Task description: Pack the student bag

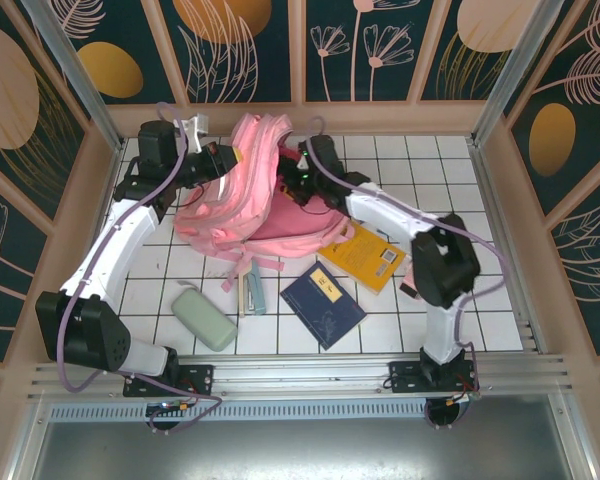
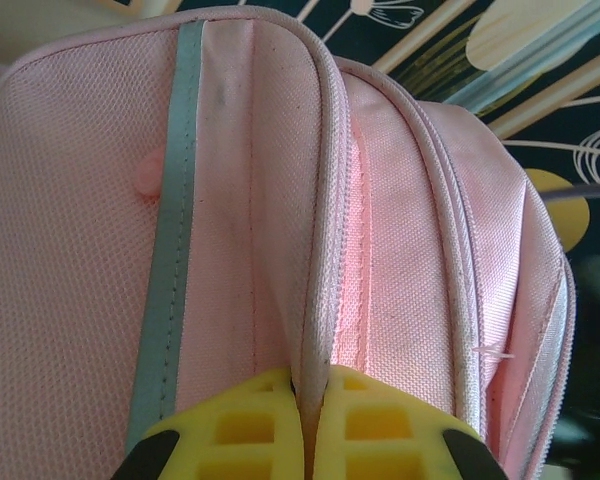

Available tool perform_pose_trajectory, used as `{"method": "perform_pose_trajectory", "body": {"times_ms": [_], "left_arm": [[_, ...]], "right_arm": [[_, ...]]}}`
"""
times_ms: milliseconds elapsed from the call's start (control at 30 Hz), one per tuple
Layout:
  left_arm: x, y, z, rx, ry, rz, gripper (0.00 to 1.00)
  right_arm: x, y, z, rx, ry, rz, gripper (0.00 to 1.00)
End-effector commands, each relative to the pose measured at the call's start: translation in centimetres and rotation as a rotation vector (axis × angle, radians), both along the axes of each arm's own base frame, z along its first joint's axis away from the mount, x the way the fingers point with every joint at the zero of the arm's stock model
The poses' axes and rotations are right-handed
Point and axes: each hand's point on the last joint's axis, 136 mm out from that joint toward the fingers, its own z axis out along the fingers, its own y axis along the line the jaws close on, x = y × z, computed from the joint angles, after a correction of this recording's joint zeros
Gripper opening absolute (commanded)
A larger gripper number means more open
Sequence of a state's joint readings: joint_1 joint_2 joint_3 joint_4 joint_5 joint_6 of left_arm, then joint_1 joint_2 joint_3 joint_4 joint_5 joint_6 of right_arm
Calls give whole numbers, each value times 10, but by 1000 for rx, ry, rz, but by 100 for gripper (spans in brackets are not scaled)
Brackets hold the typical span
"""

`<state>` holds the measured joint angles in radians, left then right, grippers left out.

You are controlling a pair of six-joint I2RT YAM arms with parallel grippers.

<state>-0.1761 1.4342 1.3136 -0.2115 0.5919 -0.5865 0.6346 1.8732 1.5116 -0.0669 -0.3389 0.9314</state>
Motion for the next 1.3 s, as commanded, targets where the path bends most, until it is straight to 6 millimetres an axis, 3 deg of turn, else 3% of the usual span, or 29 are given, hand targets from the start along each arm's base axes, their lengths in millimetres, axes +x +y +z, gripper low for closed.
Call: {"method": "perform_pose_trajectory", "body": {"times_ms": [0, 167, 267, 367, 533, 633, 733, 800, 1000, 1133, 1267], "left_arm": [[2, 3, 64, -52, -233, 5, 0], [8, 5, 55, -36, -215, 26, 0], [10, 5, 44, -38, -185, 30, 0], [12, 1, 24, -34, -139, 39, 0], [10, -9, -8, 78, -111, 51, 0], [14, -1, -20, 117, -93, 105, 0], [20, 1, -33, 128, -67, 124, 0], [21, 1, -42, 135, -51, 127, 0], [17, 6, -51, 148, -64, 140, 0], [15, 5, -49, 142, -73, 134, 0], [14, 3, -46, 134, -81, 126, 0]], "right_arm": [[-9, -46, 38, -53, -116, -37, 87], [-42, -76, 76, -92, -244, -25, 80], [-75, -101, 79, -127, -256, -37, 80], [-118, -125, 52, -141, -171, -47, 76], [-203, -140, -29, -321, 76, 54, 71], [-240, -155, -54, -442, 142, 90, 71], [-252, -180, -86, -545, 207, 70, 73], [-256, -186, -109, -597, 260, 84, 74], [-246, -204, -156, -756, 307, 49, 80], [-242, -193, -174, -701, 341, 104, 82], [-248, -172, -180, -611, 364, 190, 79]]}}
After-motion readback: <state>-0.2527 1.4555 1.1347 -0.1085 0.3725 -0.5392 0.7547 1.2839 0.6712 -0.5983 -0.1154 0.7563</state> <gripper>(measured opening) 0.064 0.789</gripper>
